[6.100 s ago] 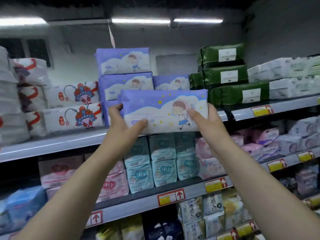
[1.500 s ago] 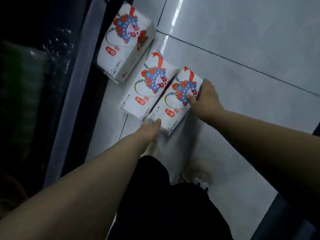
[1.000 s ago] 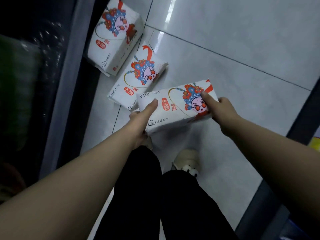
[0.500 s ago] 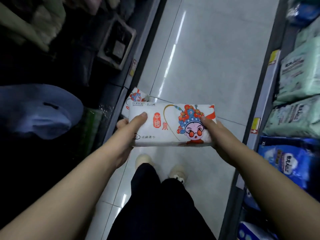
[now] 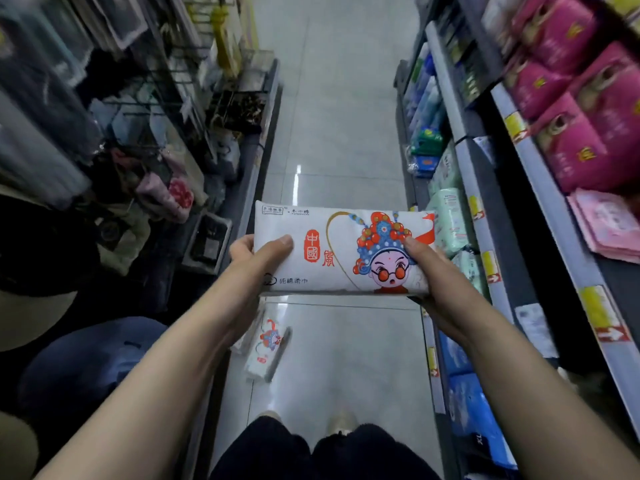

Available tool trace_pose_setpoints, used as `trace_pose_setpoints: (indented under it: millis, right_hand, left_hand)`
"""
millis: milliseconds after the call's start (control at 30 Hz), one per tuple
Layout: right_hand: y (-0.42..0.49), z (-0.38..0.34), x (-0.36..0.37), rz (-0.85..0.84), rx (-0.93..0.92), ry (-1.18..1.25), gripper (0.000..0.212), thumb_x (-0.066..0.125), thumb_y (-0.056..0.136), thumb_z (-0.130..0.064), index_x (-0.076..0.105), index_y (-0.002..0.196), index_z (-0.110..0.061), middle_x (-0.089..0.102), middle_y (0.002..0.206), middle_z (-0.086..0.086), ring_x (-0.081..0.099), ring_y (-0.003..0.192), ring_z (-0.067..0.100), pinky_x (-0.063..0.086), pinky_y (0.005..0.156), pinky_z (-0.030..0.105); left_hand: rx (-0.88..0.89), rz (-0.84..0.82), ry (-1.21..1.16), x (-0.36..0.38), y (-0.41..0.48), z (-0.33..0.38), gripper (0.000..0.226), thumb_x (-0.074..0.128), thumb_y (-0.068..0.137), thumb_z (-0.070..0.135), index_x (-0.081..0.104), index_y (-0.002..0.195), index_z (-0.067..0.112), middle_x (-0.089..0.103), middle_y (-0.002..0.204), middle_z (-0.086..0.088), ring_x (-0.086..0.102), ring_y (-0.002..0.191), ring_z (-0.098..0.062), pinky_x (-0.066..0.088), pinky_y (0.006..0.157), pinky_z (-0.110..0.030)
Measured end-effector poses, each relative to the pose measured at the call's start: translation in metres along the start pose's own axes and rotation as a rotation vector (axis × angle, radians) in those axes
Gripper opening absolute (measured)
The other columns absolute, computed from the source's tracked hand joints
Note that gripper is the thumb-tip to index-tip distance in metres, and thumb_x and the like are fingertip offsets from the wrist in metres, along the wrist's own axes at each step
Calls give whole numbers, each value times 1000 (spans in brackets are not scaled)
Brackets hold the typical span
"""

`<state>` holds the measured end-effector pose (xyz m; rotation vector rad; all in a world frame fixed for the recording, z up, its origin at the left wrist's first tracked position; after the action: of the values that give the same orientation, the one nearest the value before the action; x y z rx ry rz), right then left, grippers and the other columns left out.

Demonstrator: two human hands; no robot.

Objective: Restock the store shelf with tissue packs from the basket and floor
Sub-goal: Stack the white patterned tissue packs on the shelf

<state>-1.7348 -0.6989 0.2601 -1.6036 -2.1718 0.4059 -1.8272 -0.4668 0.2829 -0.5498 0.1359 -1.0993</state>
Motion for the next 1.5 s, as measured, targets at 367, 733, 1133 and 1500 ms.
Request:
trace_pose_setpoints:
  millis: [367, 733, 1133, 1500]
  right_hand:
    - [-121, -86, -5, 430, -360, 156, 55, 69, 83, -42, 53, 128, -15, 72, 113, 6, 70, 101, 22, 52, 95, 44]
    - [-285, -67, -10, 915, -521, 253, 48, 68, 83, -47, 56, 122, -21, 74, 106, 0, 72, 95, 20, 52, 96, 48]
    - [-496, -47, -37, 1335, -642, 240, 56, 68, 82, -46, 51, 130, -24, 71, 113, -4, 69, 103, 16, 49, 99, 44]
    - [-655, -71, -87, 1539, -811, 106, 70, 74, 64, -57, 54, 124, -28, 71, 113, -5, 69, 103, 15, 51, 98, 44]
  left_hand:
    - [253, -431, 186, 57, -35, 113, 79, 67, 71, 43, 31, 137, 17, 64, 122, -7, 64, 110, -23, 46, 103, -42]
    - [338, -950, 348, 121, -121, 130, 96, 76, 59, 48, 35, 138, 11, 59, 132, -6, 61, 116, -22, 44, 103, -46]
    - [362, -1380, 325, 235, -286, 97, 84, 72, 61, 47, 36, 132, 18, 59, 129, -3, 59, 115, -20, 42, 105, -45]
    - [449, -1557, 249, 326, -440, 88, 60, 69, 81, 38, 36, 128, 21, 61, 118, -1, 61, 106, -19, 47, 98, -45]
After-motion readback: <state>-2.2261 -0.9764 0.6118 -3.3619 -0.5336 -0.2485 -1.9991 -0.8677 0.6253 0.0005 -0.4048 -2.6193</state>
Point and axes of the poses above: each hand's wrist, its own y-axis towards the middle knuckle, its own x-axis out of the palm, z = x × y, the point moved 9 cm from there along y, towards the middle knuckle
